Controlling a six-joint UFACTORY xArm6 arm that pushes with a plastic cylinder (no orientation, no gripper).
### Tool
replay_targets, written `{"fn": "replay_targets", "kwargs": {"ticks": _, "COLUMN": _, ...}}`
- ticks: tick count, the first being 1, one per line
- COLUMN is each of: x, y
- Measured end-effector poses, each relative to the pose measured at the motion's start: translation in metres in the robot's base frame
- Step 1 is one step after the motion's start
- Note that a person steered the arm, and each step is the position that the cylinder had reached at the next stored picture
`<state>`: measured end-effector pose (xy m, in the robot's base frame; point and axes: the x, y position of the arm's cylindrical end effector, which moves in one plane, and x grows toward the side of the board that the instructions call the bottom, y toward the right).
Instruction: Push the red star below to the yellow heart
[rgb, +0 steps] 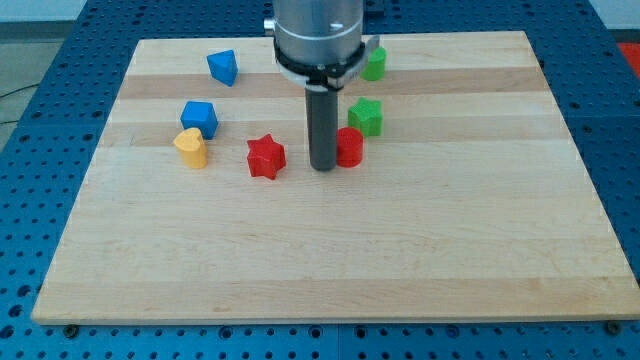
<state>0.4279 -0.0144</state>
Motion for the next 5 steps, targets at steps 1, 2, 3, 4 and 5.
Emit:
{"fn": "replay_targets", "kwargs": {"ticks": 1, "x": -0.005, "y": -0.069}}
{"fn": "replay_targets", "kwargs": {"ticks": 2, "x": 0.005, "y": -0.077}}
{"fn": "replay_targets", "kwargs": {"ticks": 3, "x": 0.033, "y": -0.09}}
{"fn": "replay_targets", "kwargs": {"ticks": 4, "x": 0.039, "y": -0.113}}
{"fn": "replay_targets", "kwargs": {"ticks": 5, "x": 0.033, "y": -0.114}}
